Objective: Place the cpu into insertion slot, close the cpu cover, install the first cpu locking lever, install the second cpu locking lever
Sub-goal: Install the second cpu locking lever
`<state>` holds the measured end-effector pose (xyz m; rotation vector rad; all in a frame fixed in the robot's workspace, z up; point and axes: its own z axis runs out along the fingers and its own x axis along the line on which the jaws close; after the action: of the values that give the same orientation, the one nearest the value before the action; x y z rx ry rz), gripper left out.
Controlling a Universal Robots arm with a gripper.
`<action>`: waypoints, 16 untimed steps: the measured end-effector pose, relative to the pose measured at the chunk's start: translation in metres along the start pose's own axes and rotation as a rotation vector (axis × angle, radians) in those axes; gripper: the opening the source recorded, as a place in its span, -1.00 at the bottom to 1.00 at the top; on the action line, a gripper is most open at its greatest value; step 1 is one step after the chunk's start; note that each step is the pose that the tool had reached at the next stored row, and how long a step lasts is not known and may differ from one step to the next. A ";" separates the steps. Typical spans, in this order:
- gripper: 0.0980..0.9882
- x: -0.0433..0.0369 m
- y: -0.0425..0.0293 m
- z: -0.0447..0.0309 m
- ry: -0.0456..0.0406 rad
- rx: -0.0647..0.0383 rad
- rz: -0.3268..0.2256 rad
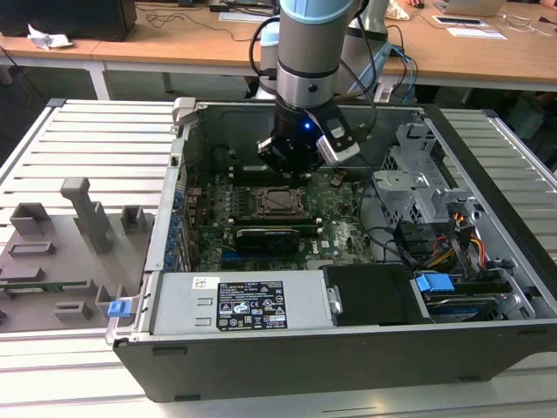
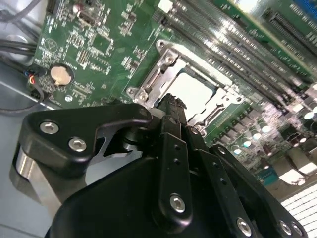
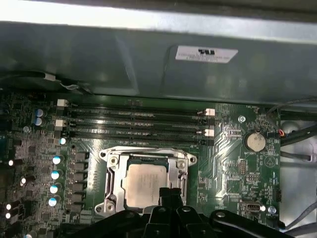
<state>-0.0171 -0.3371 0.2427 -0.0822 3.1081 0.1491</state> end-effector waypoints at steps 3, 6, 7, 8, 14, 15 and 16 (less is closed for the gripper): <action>-0.98 0.0000 -0.0055 -0.0005 0.0173 -0.008 0.002; -0.98 0.0003 -0.0114 -0.0010 0.0190 -0.011 0.002; -0.98 0.0004 -0.0130 -0.0011 0.0190 -0.011 0.002; -0.98 0.0005 -0.0153 -0.0013 0.0189 -0.011 0.002; -0.98 0.0009 -0.0235 -0.0019 0.0188 -0.013 0.002; -0.98 0.0010 -0.0246 -0.0020 0.0188 -0.013 0.002; -0.98 0.0011 -0.0255 -0.0020 0.0188 -0.013 0.002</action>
<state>-0.0168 -0.3627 0.2423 -0.0810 3.1264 0.1697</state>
